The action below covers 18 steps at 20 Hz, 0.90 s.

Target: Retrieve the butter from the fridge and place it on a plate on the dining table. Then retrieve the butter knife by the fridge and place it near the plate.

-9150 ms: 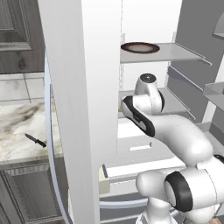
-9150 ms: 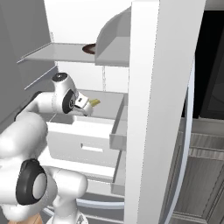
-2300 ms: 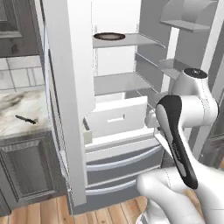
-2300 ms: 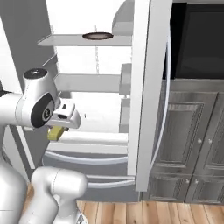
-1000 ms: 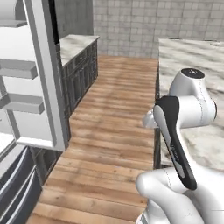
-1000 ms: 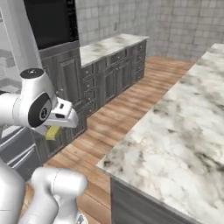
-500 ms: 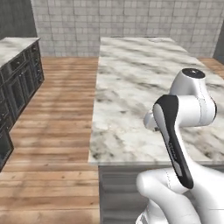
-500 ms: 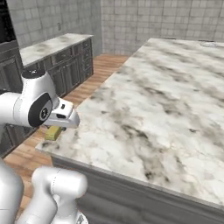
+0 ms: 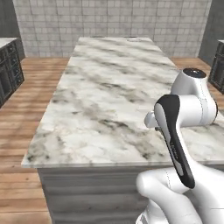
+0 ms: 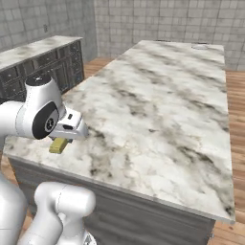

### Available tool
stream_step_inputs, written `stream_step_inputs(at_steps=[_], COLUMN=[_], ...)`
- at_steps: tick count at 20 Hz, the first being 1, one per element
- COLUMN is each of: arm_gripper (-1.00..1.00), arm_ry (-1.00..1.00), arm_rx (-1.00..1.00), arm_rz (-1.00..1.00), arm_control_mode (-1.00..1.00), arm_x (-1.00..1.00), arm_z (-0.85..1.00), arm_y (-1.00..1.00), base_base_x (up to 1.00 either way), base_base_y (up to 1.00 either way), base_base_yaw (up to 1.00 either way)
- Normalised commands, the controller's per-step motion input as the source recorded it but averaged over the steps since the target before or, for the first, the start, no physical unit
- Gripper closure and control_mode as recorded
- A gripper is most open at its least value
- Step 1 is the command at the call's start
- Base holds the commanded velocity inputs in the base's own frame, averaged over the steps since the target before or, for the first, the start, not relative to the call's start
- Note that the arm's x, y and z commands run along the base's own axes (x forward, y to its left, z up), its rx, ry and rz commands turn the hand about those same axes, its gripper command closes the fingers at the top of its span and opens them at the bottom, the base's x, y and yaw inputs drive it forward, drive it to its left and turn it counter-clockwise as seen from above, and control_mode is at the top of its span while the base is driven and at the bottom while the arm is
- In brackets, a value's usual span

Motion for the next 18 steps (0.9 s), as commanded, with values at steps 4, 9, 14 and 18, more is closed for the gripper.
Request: stream_step_inputs(at_steps=[4, 9, 14, 18], arm_gripper=[1.00, 1.00, 1.00, 1.00], arm_ry=[0.00, 0.00, 0.00, 0.00], arm_rx=[0.00, 0.00, 0.00, 0.00], arm_rz=[0.00, 0.00, 0.00, 0.00], arm_control_mode=[1.00, 1.00, 1.00, 1.00], arm_x=[0.00, 0.00, 0.00, 0.00], arm_z=[0.00, 0.00, 0.00, 0.00], arm_y=[0.00, 0.00, 0.00, 0.00], base_base_x=[-0.10, -0.01, 0.01, 0.25], base_base_y=[-1.00, -1.00, -1.00, -1.00], base_base_yaw=[-0.15, -0.14, -0.10, -0.03])
